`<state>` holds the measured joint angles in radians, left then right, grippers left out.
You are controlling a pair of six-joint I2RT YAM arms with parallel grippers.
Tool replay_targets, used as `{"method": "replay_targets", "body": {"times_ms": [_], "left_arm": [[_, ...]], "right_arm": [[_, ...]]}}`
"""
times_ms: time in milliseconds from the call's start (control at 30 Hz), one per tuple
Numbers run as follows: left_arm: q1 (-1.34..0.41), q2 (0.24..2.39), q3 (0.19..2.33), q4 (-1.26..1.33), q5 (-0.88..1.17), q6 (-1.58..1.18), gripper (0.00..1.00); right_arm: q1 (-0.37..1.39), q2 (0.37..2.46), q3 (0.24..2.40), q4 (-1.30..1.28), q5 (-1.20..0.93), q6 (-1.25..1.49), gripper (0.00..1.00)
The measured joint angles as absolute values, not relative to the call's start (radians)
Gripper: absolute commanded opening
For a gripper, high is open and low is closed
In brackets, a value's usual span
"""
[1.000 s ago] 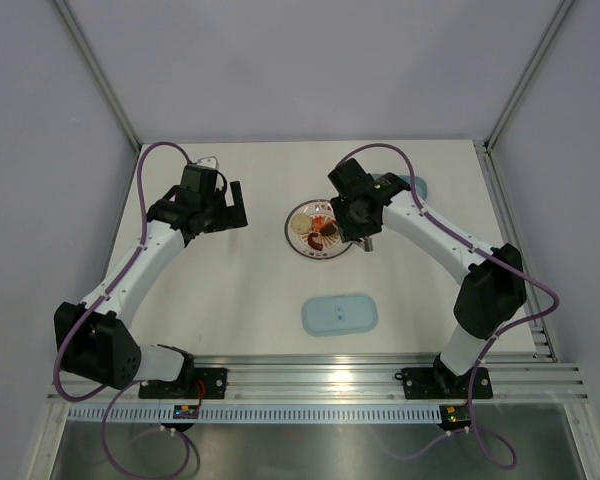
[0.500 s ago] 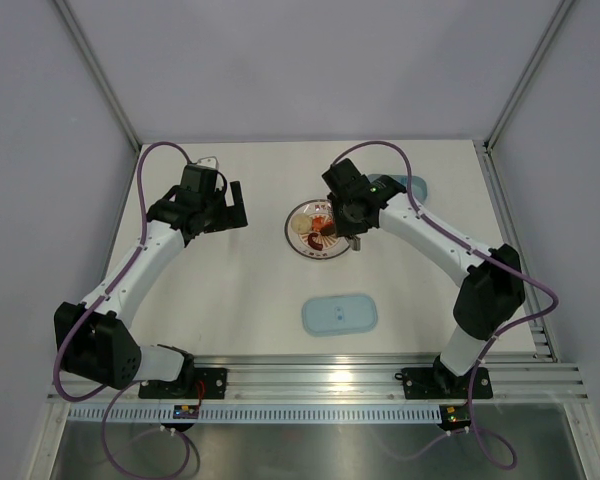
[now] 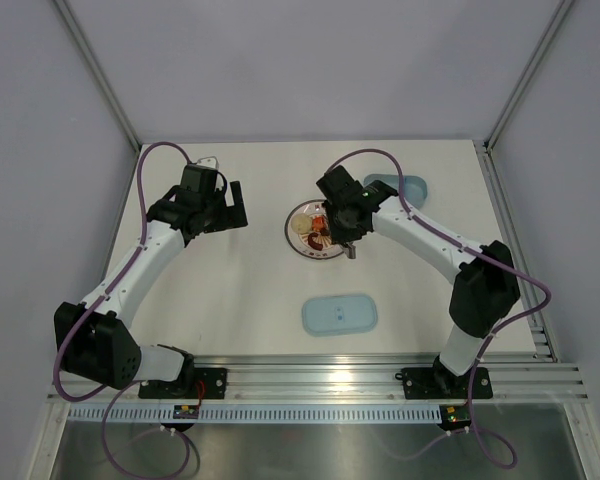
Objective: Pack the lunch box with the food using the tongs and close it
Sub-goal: Adjust the fake food on the plate.
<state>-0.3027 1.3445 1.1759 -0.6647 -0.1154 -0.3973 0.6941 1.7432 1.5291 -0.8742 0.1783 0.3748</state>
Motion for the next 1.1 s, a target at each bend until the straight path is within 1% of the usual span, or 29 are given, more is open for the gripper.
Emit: {"method": "replay_targets", "body": {"times_ms": [233,600,900,1100], "left_arm": [[-0.303,1.345,1.176,-0.664,-0.11,-0.398,0.99],[-0.303,1.346,1.176,-0.664,-0.102,-0.402,0.99],[-0.303,1.359,1.176,-0.664,-0.087,-0.411,0.99],[-0.303,1.361,1.176,-0.664,-0.084,-0.412,0.99]], "right_arm": [[0.694,1.701,1.488,-0.9,0.186,0.389,0.27],[0.694,1.658,1.492,-0.963,0.219,0.399,0.27],[0.694,1.72,1.574,-0.894,0.191,0.407,0.27],[0.694,1.735,1.503,-0.869,0.162,0.422,0.27]]}}
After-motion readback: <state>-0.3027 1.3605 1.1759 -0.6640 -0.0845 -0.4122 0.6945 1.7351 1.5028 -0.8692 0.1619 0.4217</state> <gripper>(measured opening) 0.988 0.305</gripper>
